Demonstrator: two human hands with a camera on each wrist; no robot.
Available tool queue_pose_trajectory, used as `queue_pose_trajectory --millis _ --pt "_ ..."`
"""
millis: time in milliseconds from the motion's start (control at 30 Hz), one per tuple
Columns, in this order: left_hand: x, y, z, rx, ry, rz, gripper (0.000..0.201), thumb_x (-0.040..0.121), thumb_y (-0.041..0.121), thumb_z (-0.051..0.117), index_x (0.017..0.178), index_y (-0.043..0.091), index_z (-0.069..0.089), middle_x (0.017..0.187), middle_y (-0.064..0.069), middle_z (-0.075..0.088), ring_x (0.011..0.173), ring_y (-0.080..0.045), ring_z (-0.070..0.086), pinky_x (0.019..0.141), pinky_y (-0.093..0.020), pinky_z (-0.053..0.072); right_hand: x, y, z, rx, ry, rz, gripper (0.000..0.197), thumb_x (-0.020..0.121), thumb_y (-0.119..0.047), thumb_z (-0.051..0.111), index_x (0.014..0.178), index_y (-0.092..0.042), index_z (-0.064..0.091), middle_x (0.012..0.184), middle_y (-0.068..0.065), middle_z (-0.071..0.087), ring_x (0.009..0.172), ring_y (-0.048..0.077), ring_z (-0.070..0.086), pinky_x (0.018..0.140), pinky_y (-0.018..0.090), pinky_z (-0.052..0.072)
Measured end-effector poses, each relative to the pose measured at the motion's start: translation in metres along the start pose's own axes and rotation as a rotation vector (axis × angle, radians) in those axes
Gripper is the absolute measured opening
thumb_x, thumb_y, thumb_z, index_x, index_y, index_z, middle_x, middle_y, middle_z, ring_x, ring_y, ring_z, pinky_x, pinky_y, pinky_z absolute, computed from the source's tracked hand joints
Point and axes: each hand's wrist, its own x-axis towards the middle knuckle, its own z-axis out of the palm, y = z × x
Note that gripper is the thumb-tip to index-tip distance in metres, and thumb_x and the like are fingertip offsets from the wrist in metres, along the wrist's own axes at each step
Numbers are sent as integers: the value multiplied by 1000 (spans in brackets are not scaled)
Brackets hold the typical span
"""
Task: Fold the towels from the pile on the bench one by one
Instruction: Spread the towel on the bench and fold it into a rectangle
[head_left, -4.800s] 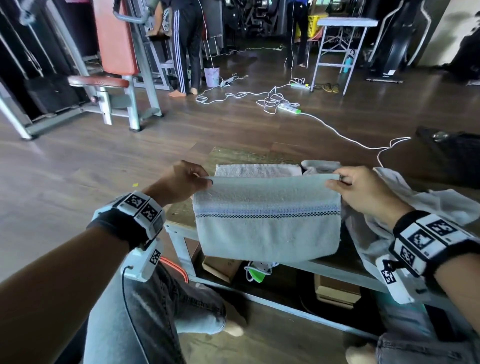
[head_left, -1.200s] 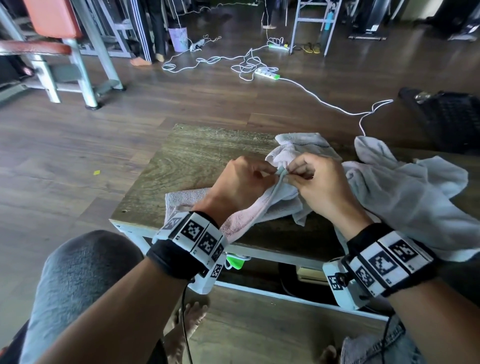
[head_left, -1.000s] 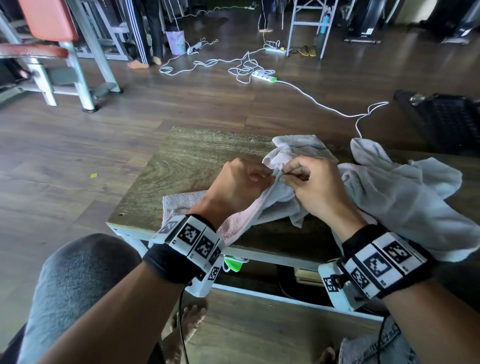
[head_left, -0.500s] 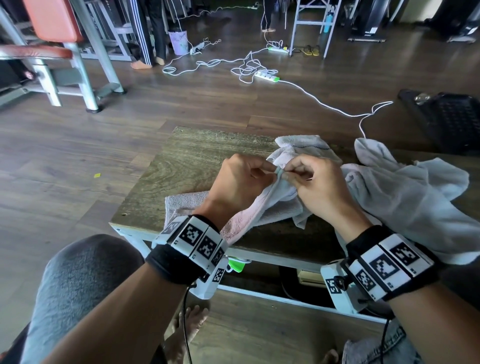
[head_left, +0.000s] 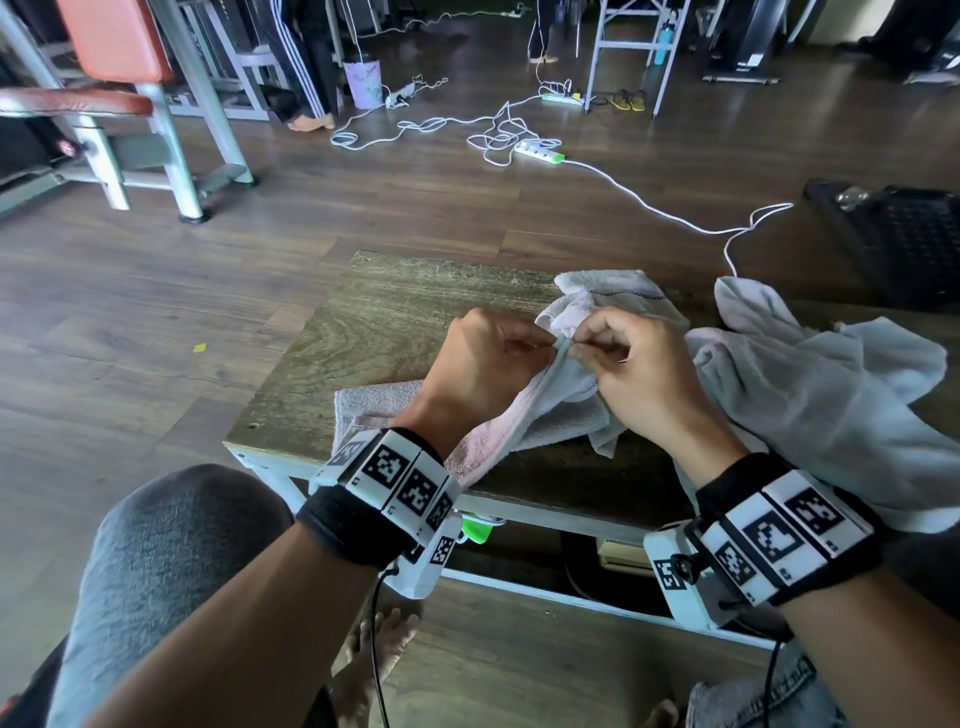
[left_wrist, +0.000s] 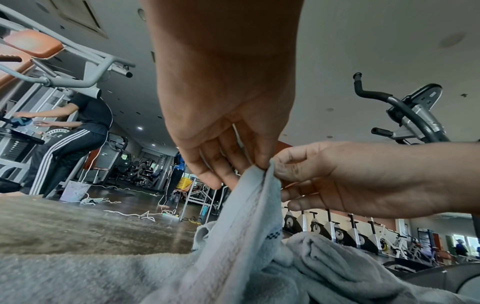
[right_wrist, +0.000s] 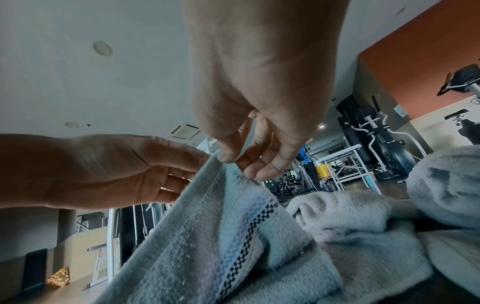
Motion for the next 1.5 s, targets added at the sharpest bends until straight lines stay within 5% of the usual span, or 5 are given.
queue_pose_trajectory --millis 400,633,933,1333,1500 --pt "-1 -1 2 -32 -61 13 10 85 15 73 86 8 80 71 1 71 54 7 54 55 -13 41 0 3 3 0 3 27 10 84 -6 77 86 -14 71 79 -4 71 76 16 70 73 39 58" --pt "1 -3 3 -77 -62 -38 15 79 14 79 91 5 78 86 -3 77 78 -11 73 74 -31 60 -1 3 2 -20 18 6 9 83 -9 79 88 -12 73 80 -5 72 76 15 70 72 38 58" --pt "1 -2 4 -12 -41 -3 10 81 12 76 89 6 79 84 -2 76 73 -6 72 69 -18 56 -3 2 3 -108 -47 -85 20 90 -12 71 108 -17 76 101 -7 73 90 12 68 78 32 56" --pt "0 -4 5 -14 -32 17 11 83 16 71 91 12 65 80 0 71 74 -14 69 71 -35 58 -2 -4 -3 -209 63 -271 13 82 -12 80 87 -10 69 86 -6 64 81 11 57 74 27 46" --pt "-6 -6 4 -67 -48 26 18 77 16 77 81 11 60 73 2 64 63 -7 58 64 -25 53 -5 -8 -2 -127 24 -320 8 86 -4 73 89 -6 66 83 -11 61 78 5 58 73 16 47"
